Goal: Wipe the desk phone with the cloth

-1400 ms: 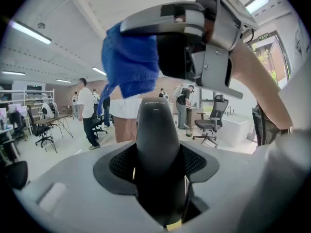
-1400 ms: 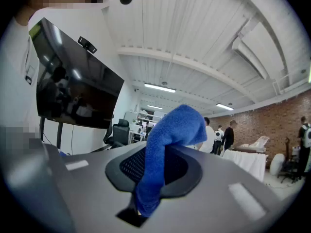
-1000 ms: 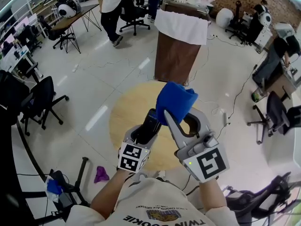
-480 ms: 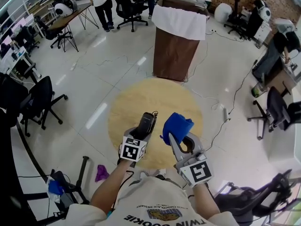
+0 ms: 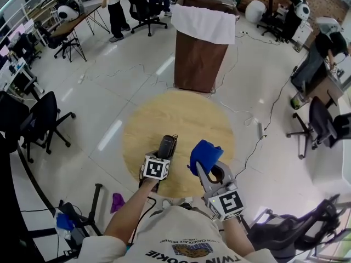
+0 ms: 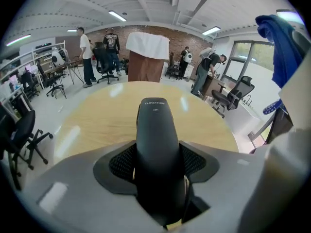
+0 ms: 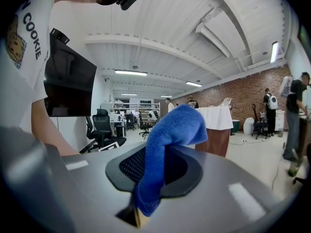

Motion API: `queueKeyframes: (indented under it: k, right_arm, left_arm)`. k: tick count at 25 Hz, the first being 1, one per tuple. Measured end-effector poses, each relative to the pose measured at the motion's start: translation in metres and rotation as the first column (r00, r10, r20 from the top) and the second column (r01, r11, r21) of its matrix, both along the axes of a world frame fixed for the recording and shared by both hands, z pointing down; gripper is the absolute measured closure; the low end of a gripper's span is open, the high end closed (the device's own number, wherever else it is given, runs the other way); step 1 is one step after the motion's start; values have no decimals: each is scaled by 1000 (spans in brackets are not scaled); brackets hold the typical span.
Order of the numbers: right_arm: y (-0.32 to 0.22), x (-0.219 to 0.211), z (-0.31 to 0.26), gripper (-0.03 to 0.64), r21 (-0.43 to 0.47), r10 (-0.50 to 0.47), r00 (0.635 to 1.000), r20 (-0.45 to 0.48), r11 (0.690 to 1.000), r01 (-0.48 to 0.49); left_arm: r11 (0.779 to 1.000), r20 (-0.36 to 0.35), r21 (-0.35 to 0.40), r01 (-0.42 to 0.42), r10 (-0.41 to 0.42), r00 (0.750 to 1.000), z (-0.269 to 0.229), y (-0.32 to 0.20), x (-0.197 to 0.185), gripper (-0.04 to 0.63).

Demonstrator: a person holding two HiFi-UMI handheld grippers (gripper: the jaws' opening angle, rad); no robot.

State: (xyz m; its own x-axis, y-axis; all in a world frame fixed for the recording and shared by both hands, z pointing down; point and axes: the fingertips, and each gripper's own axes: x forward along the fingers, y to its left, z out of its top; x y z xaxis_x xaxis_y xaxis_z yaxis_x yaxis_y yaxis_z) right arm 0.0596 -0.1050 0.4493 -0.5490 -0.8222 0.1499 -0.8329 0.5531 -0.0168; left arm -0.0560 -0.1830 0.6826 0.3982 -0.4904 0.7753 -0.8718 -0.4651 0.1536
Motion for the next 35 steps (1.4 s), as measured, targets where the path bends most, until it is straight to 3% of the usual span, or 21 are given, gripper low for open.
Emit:
queueKeyframes:
  k: [8,14,22,25,35]
  right_arm:
    - [3,-2,10,555,-24,-7,1000,-1,1000,7]
    - [5,-4,16,555,-42,-11,1000,2,999,11]
    - [11,-7,19,555,-55,-19,1000,9,998,20]
    - [14,-9,21,555,-64,-22,1000,10,998,23]
    - [18,-10,22,555,-70,-18,1000,16,997,19]
  left_arm:
    - [999,49,-42,15,-12,999,23,-2,-1,341]
    - [999,97,28,21,-24,995,18,-15,-5,334]
    - [999,144,48,-8,1,990,22,-9,1,322]
    - [999,158,52,-7,-1,988,24,-10,-1,284]
    - [996,144,86,-12,-1,990,16,-9,-2,265]
